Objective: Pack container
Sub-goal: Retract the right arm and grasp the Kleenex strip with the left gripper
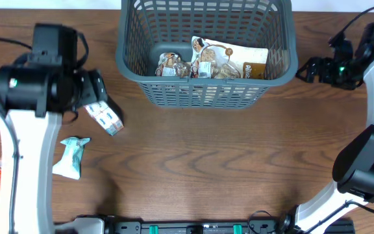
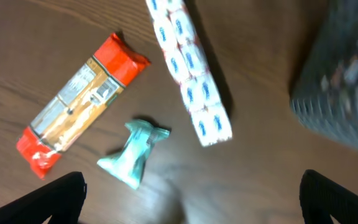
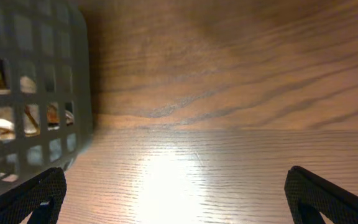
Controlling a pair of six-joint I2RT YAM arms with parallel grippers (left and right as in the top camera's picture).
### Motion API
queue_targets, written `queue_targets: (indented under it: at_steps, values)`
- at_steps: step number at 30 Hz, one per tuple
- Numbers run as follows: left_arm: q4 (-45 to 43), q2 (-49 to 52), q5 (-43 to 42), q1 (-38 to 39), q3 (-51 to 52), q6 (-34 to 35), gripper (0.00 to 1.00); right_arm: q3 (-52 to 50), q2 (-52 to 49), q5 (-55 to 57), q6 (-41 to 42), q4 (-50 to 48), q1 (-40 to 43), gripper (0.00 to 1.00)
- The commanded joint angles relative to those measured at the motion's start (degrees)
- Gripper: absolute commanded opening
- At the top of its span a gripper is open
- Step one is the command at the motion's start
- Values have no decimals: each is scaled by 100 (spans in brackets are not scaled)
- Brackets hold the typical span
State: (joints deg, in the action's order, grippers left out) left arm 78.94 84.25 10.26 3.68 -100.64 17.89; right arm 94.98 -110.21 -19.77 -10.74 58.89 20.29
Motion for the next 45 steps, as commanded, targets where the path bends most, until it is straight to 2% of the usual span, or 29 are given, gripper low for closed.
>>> queue_targets:
  at_steps: [1, 5, 11, 17, 21, 28, 38, 45]
  values:
    - [-173, 409, 31, -302, -68, 1056, 98, -367, -31, -144, -24, -186, -68, 99]
    - [-455, 892, 24, -577, -68, 1801, 99, -680, -33, -122, -24, -481, -68, 99]
    - [-896, 1606, -61, -651, -68, 1847, 99, -745, -33, -125, -24, -595, -68, 99]
    - [-1309, 2378, -83, -656, -68, 2302, 99, -748, -33, -127, -24, -592, -81, 99]
    - [-1563, 2896, -149, -664, -68, 2291, 99, -748, -33, -125, -26, -579, -85, 99]
    - [-1672, 3598, -728, -905, -59, 1797, 99, -748, -33, -120, -52, -577, -83, 99]
    - [-1720, 3652, -737, -1322, 317, 1770, 99, -745, -33, 26, -66, -575, -83, 99]
    - [-2444, 3652, -1292, -1320, 953, 1620, 99, -745, -33, 24, -63, -573, -85, 99]
